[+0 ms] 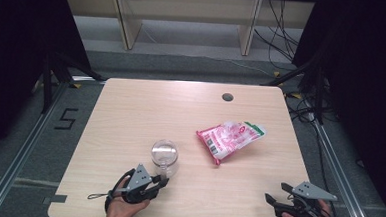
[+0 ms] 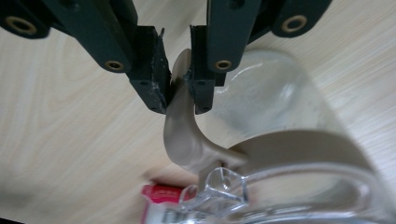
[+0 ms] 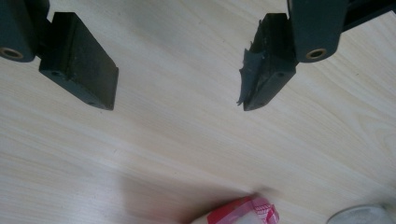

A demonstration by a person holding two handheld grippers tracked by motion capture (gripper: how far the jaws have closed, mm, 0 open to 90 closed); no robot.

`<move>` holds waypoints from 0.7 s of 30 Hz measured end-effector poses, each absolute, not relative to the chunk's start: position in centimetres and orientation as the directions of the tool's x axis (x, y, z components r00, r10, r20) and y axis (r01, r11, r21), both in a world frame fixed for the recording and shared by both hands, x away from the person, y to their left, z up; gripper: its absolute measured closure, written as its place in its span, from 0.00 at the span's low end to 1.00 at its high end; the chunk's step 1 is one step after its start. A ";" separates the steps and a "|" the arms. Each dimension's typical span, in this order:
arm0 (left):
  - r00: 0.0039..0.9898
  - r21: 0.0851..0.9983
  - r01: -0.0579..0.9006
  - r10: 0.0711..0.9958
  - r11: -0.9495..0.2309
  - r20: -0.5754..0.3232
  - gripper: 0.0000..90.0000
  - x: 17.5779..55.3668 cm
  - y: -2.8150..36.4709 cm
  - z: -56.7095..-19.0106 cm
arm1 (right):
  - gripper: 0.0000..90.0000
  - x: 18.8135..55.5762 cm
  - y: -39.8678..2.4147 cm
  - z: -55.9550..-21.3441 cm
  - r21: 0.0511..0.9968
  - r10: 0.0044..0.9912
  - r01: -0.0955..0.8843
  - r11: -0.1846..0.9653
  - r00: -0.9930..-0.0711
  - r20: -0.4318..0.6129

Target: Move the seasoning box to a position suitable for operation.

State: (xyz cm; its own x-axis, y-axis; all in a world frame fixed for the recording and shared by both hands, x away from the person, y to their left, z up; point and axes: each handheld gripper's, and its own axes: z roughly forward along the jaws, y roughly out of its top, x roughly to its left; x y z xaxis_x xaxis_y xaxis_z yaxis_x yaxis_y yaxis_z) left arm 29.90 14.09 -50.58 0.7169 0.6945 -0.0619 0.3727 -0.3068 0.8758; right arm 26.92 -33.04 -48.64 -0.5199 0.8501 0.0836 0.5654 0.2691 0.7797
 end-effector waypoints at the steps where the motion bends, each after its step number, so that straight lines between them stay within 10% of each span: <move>1: 0.704 0.877 0.379 0.707 -0.295 -0.067 0.84 29.9 14.5 -50.6 | 0.32 26.9 -33.0 -48.6 0.780 0.850 0.565 0.269 -0.520 0.084; 21: 0.496 0.884 0.404 0.868 -0.234 0.003 0.81 32.2 16.8 -50.7 | 0.32 27.1 -33.0 -48.8 0.787 0.835 0.534 0.310 -0.549 0.044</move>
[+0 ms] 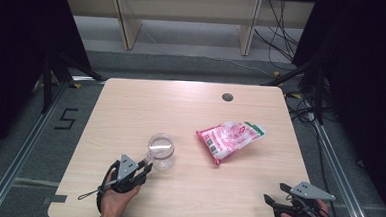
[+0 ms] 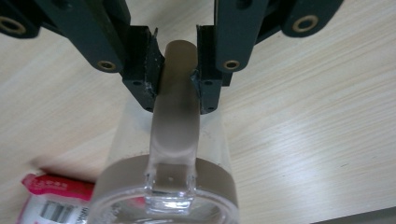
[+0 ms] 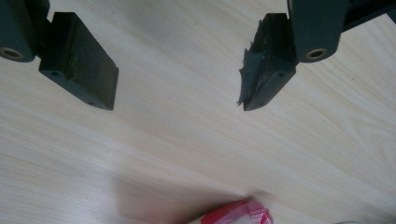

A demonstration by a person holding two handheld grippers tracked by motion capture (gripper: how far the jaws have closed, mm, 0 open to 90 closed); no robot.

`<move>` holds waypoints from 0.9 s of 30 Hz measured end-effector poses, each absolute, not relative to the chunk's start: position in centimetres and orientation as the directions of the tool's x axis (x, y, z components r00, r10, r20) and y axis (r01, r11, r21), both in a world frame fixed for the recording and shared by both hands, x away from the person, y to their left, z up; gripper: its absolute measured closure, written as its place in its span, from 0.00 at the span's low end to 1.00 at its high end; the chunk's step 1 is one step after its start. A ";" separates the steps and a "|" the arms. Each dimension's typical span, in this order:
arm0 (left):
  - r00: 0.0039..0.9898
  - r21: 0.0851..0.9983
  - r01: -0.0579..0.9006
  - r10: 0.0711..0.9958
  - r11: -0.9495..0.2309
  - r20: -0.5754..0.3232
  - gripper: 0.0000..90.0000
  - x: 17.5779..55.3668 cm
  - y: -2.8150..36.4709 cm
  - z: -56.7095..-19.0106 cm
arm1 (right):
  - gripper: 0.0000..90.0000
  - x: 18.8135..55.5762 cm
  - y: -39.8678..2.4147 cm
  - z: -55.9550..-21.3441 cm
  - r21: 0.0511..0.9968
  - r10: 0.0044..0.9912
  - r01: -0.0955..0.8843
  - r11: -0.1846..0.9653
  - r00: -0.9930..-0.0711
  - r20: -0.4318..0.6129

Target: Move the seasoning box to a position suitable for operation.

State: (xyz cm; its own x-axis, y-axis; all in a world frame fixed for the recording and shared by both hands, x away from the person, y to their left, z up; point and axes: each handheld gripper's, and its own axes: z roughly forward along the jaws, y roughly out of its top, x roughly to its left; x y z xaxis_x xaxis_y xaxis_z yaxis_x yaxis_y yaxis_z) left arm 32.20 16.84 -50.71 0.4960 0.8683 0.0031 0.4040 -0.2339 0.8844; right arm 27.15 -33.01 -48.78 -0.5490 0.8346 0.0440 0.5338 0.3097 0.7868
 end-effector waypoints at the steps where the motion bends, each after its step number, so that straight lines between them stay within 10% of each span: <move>1: 0.490 0.887 0.402 0.872 -0.229 0.003 0.81 32.4 16.8 -50.8 | 0.32 27.1 -33.0 -48.8 0.788 0.835 0.533 0.309 -0.548 0.043; 27: 0.480 0.898 0.370 0.877 -0.240 0.037 0.84 35.4 16.5 -51.2 | 0.32 27.2 -33.0 -48.8 0.785 0.833 0.534 0.315 -0.552 0.041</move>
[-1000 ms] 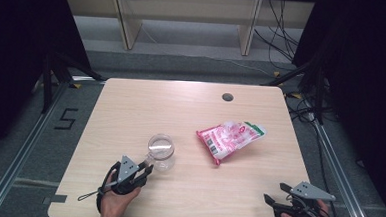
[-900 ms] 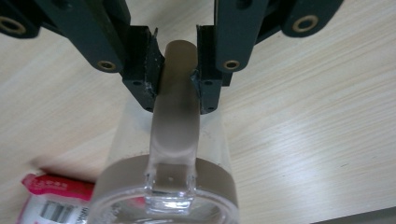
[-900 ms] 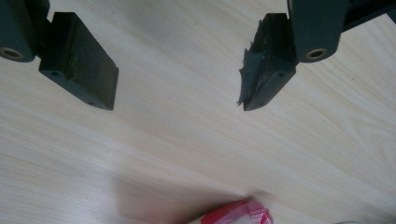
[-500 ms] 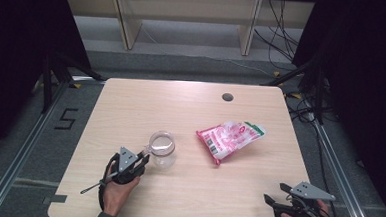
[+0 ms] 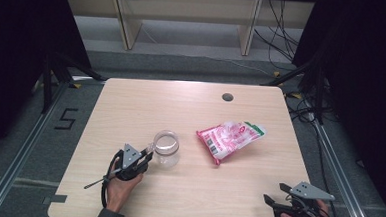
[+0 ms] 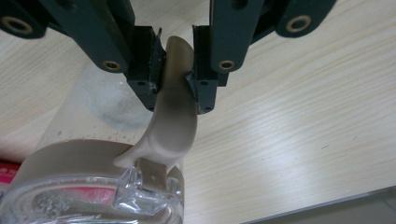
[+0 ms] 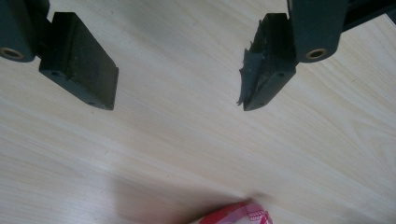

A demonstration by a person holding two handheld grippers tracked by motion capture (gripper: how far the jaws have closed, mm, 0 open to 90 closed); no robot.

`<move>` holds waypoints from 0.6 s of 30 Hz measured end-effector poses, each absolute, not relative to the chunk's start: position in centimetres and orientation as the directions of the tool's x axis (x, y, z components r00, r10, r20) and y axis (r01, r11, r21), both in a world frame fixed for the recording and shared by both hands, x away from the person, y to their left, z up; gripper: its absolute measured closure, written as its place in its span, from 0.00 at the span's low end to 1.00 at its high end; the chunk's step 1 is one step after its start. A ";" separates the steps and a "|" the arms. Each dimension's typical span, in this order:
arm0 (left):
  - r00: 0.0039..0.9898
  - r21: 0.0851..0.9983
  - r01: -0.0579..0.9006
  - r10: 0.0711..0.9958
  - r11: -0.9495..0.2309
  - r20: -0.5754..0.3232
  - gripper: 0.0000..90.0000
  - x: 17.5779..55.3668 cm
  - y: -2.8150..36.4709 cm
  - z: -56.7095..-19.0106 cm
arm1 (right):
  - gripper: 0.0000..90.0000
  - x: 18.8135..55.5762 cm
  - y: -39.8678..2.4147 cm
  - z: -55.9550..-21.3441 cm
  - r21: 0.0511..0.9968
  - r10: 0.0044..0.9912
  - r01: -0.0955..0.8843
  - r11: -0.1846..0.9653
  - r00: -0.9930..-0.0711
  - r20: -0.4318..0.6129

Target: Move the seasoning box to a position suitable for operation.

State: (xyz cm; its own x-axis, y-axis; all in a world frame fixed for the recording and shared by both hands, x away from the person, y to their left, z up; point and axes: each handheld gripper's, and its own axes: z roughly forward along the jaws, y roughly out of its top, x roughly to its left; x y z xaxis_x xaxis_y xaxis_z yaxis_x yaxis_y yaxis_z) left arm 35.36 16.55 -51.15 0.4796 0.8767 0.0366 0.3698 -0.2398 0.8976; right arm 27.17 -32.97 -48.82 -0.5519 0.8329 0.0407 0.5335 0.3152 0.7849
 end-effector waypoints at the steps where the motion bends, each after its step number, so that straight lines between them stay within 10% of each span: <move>1: 0.493 0.899 0.354 0.869 -0.257 0.054 0.84 35.5 16.4 -51.2 | 0.32 27.2 -33.0 -48.8 0.785 0.833 0.534 0.314 -0.552 0.042; 18: 0.582 0.907 0.311 0.811 -0.284 0.054 0.85 37.2 14.5 -51.4 | 0.32 27.2 -33.3 -49.1 0.773 0.835 0.552 0.312 -0.548 0.054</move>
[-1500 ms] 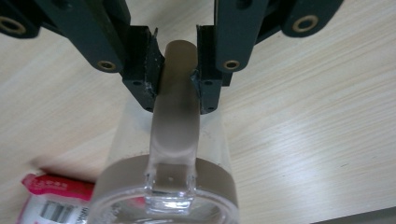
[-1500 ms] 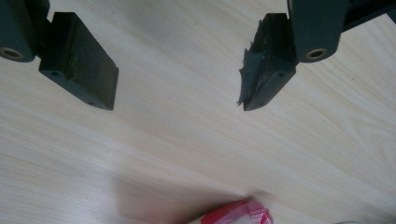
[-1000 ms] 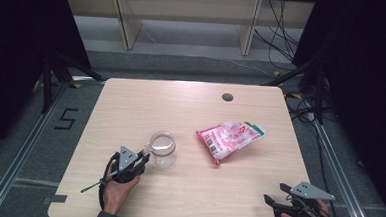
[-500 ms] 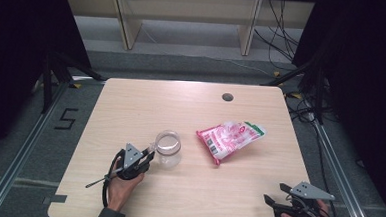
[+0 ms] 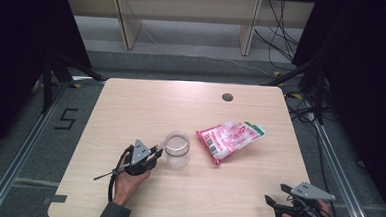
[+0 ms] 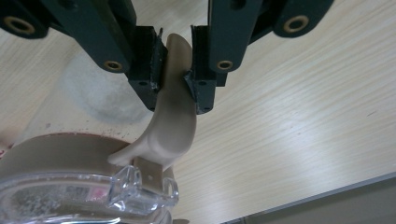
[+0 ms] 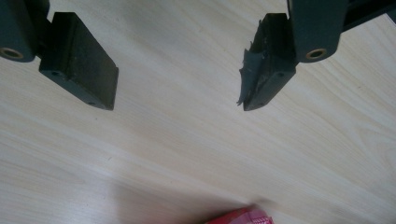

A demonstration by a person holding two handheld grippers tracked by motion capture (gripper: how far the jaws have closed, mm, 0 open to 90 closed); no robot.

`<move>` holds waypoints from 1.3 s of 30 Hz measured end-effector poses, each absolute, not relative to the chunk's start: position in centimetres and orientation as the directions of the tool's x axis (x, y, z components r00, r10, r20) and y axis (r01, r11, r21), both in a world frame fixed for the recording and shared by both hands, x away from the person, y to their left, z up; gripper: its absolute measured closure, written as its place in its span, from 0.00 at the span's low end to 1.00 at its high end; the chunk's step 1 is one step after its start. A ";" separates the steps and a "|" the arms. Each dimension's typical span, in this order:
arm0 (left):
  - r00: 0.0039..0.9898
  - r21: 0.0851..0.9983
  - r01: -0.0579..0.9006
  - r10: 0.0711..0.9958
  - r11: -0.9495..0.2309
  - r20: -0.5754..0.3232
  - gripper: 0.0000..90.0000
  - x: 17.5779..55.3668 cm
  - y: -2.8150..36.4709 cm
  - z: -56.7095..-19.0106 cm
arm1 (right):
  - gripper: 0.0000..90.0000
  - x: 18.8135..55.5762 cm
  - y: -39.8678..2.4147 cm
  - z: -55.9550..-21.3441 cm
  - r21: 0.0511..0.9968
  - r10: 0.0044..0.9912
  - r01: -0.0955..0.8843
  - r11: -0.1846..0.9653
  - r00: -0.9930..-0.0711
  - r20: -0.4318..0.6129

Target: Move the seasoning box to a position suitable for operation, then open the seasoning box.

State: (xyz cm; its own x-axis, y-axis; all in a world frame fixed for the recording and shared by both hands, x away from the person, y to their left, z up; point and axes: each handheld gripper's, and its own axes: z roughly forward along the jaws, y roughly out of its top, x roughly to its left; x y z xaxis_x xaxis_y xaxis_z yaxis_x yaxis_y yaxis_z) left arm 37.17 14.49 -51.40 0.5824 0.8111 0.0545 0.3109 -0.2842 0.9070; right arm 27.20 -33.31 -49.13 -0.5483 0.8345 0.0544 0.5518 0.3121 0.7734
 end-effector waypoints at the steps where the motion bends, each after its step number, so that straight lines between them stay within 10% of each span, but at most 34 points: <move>1: 0.588 0.907 0.310 0.807 -0.287 0.055 0.85 37.1 14.3 -51.4 | 0.32 27.0 -33.2 -49.1 0.767 0.841 0.571 0.293 -0.536 0.078; 25: 0.659 0.917 0.290 0.752 -0.275 0.017 0.84 37.7 12.9 -51.7 | 0.32 26.3 -33.9 -49.1 0.774 0.854 0.566 0.284 -0.516 0.064; 33: 0.701 0.885 0.329 0.713 -0.331 0.006 0.48 36.9 13.2 -51.9 | 0.34 26.5 -33.8 -49.2 0.769 0.839 0.562 0.304 -0.540 0.064; 39: 0.691 0.891 0.342 0.722 -0.298 -0.023 0.43 36.8 14.0 -51.6 | 0.31 26.4 -33.7 -49.1 0.781 0.828 0.541 0.312 -0.558 0.056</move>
